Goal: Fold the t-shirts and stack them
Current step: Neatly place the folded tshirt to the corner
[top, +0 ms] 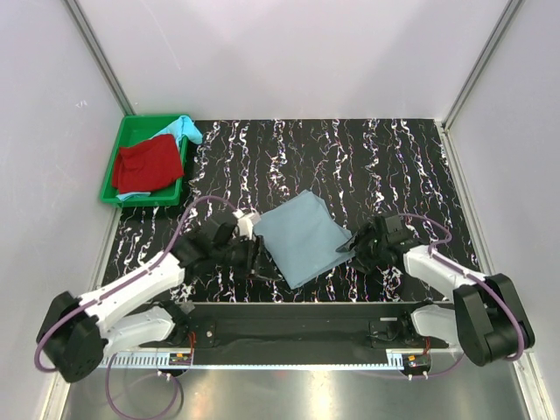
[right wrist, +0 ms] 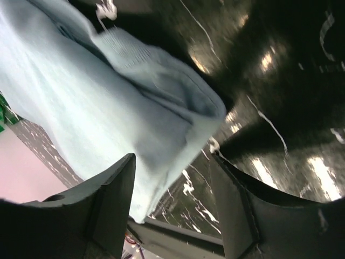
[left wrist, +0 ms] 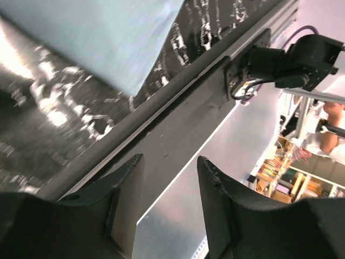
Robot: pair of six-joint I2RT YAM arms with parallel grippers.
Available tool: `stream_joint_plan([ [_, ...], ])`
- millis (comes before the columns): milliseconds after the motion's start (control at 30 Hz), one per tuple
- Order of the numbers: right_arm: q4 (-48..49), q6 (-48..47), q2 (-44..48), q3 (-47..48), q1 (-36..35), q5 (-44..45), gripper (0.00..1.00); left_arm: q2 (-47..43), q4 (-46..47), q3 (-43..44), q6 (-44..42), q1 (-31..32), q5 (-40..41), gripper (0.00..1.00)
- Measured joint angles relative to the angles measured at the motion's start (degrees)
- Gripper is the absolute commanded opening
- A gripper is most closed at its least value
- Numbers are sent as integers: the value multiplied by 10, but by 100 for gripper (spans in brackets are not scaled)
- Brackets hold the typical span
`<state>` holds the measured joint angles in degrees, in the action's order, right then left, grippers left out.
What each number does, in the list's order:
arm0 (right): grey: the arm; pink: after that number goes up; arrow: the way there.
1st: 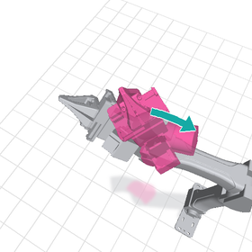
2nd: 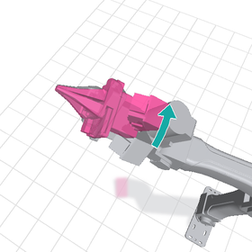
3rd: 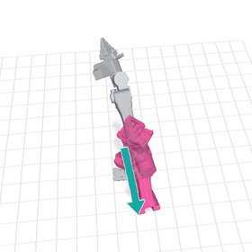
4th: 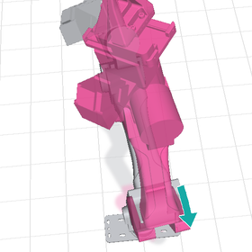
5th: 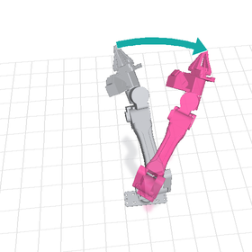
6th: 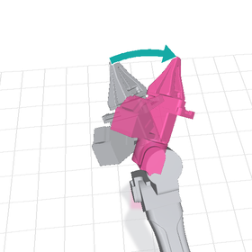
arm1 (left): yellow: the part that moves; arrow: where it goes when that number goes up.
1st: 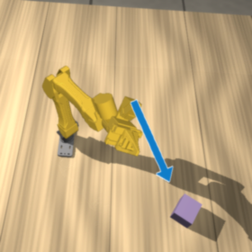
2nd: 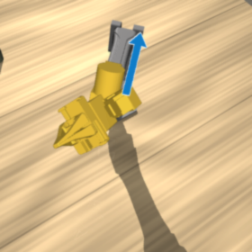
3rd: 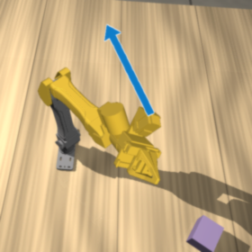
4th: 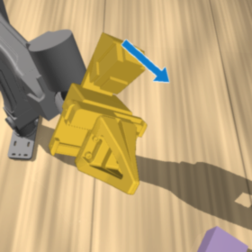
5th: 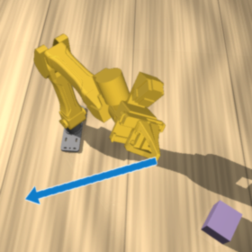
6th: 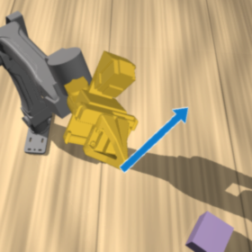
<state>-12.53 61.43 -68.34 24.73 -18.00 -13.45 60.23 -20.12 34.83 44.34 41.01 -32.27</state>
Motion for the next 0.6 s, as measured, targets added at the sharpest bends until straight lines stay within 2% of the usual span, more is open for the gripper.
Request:
stream_joint_plan([
  [167,15,-13,-40,23,0,14,57,-43,-87,12,-42,-57,14,50],
  [233,27,-13,-55,29,0,14,49,-44,-111,28,-59,-75,16,50],
  [300,39,-12,-69,30,1,15,39,-43,-129,45,-76,-87,14,50],
  [333,43,-12,-73,30,1,17,27,-42,-134,53,-84,-92,12,50],
  [433,46,-12,-83,30,4,24,7,-31,-149,73,-109,-102,7,49],
  [500,45,-14,-85,31,15,23,1,-19,-160,86,-124,-103,6,50],
  [600,25,-29,-95,50,49,32,0,-12,-173,97,-148,-97,7,50],
])
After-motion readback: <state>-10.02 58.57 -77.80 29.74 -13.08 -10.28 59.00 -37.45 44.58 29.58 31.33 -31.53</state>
